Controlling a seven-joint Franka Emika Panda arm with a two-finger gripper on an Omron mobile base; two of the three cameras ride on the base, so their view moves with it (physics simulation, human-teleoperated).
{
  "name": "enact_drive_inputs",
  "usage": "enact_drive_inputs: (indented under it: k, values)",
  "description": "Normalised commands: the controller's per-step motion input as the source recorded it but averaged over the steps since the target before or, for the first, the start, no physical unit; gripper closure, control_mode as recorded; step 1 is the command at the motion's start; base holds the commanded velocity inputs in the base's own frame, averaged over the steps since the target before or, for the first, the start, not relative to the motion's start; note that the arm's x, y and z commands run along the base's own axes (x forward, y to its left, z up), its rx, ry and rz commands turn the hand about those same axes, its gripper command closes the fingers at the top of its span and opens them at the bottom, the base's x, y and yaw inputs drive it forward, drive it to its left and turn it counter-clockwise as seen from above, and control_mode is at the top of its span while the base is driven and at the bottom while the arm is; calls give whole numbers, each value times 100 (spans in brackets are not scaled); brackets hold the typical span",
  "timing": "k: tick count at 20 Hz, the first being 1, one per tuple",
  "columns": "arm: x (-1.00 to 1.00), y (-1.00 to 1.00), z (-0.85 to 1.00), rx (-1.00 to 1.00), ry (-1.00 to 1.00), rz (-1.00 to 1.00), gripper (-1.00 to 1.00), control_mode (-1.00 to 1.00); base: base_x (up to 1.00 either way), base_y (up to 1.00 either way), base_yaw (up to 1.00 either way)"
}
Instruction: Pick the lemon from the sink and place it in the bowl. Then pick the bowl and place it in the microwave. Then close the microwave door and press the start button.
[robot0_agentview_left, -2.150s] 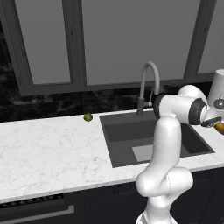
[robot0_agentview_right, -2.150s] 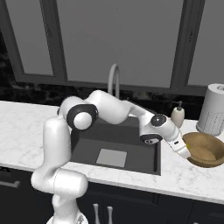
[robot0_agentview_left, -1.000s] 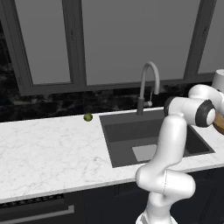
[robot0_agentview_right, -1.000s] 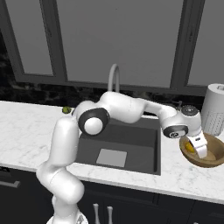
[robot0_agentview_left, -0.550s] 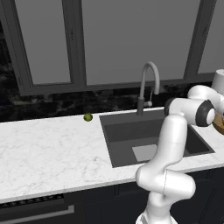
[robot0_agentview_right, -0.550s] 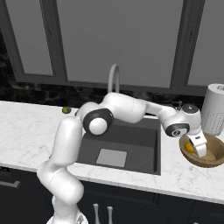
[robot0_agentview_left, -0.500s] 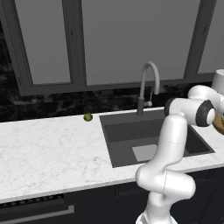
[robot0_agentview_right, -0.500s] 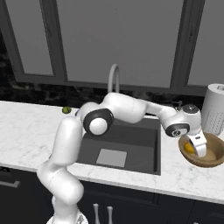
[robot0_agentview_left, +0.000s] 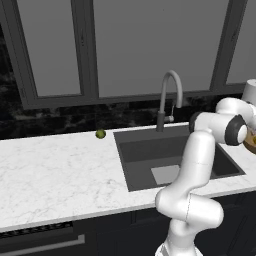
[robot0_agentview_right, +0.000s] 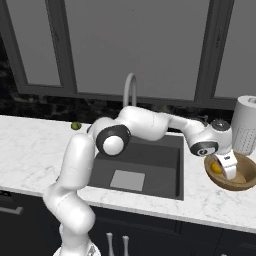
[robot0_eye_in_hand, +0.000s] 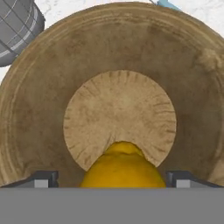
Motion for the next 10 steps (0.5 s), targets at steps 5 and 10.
enact_drive_inputs:
  k: [5, 10]
  values:
    - [0, 0, 27, 0, -11, 0, -100, -100, 0, 0, 0]
    - [0, 1, 39, 0, -8, 0, -100, -100, 0, 0, 0]
